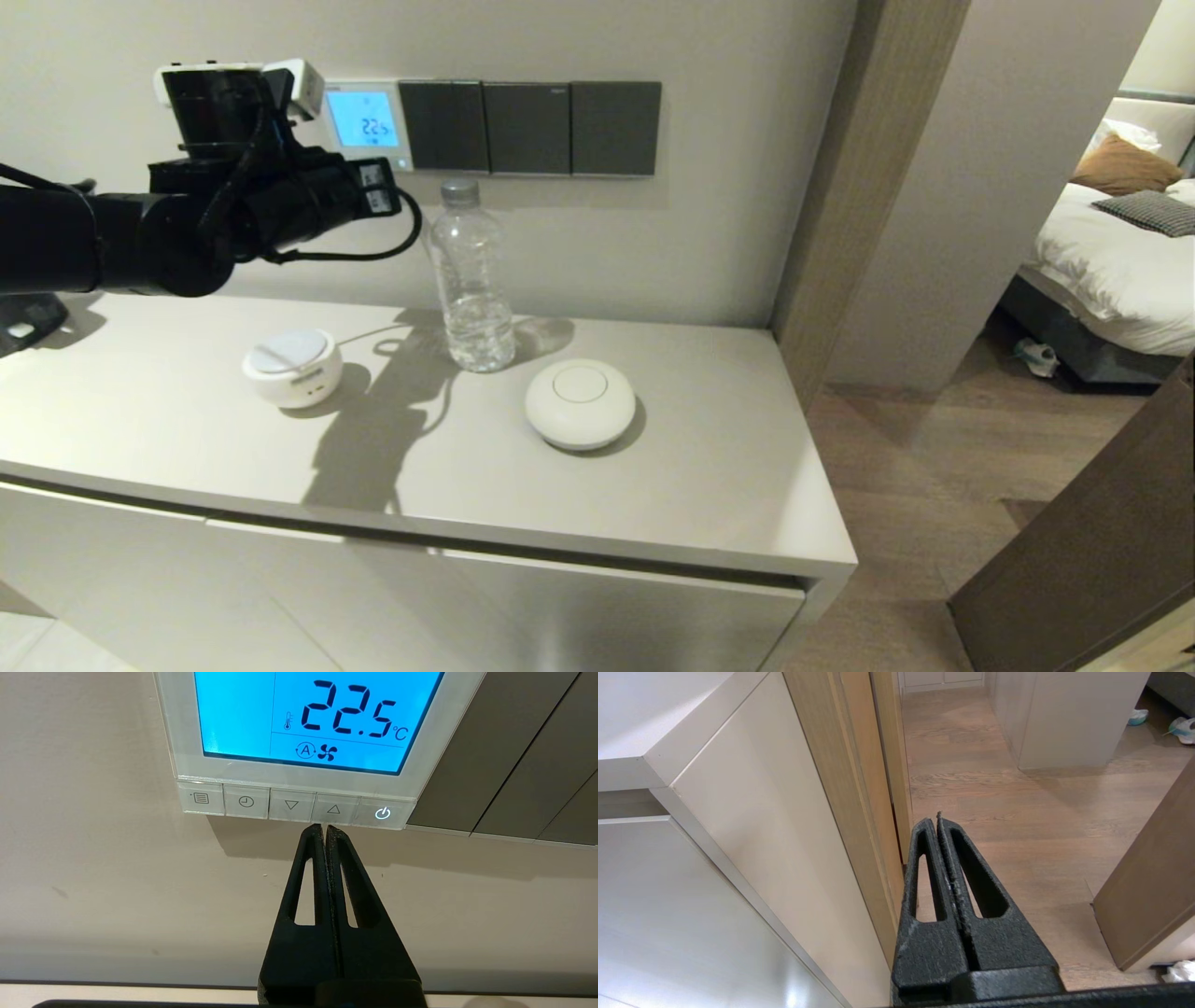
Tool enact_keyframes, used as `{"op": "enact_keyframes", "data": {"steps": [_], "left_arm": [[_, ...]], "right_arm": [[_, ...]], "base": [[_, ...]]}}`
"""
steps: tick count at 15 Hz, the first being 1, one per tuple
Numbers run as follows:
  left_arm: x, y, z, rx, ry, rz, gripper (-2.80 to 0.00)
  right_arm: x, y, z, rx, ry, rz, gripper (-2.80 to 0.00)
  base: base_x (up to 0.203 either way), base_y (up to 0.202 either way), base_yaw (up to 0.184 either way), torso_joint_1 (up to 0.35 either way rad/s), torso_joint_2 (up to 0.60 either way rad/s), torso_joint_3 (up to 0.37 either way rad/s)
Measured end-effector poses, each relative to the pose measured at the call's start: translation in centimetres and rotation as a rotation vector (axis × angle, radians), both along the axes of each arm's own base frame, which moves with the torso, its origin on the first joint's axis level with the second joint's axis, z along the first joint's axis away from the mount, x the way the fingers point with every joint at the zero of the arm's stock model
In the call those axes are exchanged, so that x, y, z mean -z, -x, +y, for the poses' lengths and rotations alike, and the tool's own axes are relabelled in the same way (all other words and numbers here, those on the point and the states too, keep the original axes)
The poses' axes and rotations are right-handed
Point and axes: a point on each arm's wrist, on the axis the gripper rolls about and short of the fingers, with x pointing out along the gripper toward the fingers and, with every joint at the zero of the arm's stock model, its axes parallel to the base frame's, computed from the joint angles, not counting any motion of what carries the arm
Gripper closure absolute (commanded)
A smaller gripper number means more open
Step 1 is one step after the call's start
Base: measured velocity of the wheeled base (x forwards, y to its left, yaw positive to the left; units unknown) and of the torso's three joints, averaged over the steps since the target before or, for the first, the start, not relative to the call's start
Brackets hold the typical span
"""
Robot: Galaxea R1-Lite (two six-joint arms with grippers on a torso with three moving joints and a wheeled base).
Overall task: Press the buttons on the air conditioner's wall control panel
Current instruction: Press the temperature increase button
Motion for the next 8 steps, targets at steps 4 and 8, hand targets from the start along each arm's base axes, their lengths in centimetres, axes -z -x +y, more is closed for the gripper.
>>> {"op": "enact_keyframes", "data": {"steps": [4, 8], "left_arm": [[-0.1, 0.4, 0.1, 0.001, 0.002, 0.002, 0.0], [-0.1, 1.2, 0.1, 0.008, -0.001, 0.01, 0.0]], "right_arm": [[0.0, 0.0, 0.0, 0.0, 0.0, 0.0, 0.0], [0.0, 0.0, 0.0, 0.0, 0.0, 0.0, 0.0]], "base": [[0.0, 0.0, 0.0, 0.0, 0.0, 0.0], [0.0, 0.0, 0.0, 0.0, 0.0, 0.0]]}}
